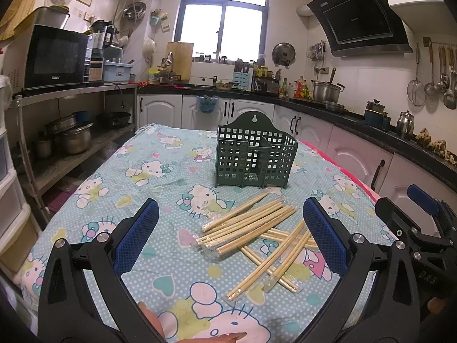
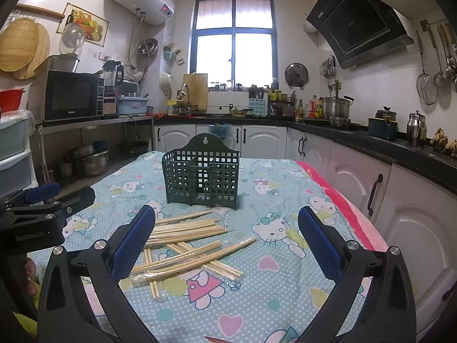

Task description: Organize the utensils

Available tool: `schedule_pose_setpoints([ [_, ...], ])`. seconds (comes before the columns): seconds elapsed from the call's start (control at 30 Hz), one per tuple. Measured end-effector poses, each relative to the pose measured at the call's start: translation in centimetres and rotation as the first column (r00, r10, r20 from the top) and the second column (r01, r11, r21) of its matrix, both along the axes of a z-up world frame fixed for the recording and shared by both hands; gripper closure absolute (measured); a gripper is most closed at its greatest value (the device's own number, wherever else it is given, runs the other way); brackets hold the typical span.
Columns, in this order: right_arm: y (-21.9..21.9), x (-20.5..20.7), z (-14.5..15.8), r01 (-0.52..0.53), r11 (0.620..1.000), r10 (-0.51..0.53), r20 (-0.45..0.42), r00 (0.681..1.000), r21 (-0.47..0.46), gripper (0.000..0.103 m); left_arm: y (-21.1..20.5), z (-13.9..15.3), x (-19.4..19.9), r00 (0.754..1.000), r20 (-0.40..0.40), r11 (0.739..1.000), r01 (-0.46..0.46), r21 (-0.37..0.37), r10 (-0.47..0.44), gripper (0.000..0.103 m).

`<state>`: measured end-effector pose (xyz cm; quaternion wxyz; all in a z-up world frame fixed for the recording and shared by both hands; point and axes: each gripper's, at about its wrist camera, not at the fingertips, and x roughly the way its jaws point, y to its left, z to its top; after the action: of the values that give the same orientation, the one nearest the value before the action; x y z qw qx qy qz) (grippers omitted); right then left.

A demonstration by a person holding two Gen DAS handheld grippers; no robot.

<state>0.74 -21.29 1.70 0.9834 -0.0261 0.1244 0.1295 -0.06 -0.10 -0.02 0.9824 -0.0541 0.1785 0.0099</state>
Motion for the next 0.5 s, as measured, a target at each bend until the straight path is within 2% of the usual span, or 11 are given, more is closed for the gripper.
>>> schedule_pose_setpoints([
  [0.5,0.03,0.01,-0.09,0.002,1.0,-0.002,0.0,1.0,0.001,0.006,-0.32,0.65,-0.15,1.0,0.003,1.0,0.0,0.001,0.0,0.01],
])
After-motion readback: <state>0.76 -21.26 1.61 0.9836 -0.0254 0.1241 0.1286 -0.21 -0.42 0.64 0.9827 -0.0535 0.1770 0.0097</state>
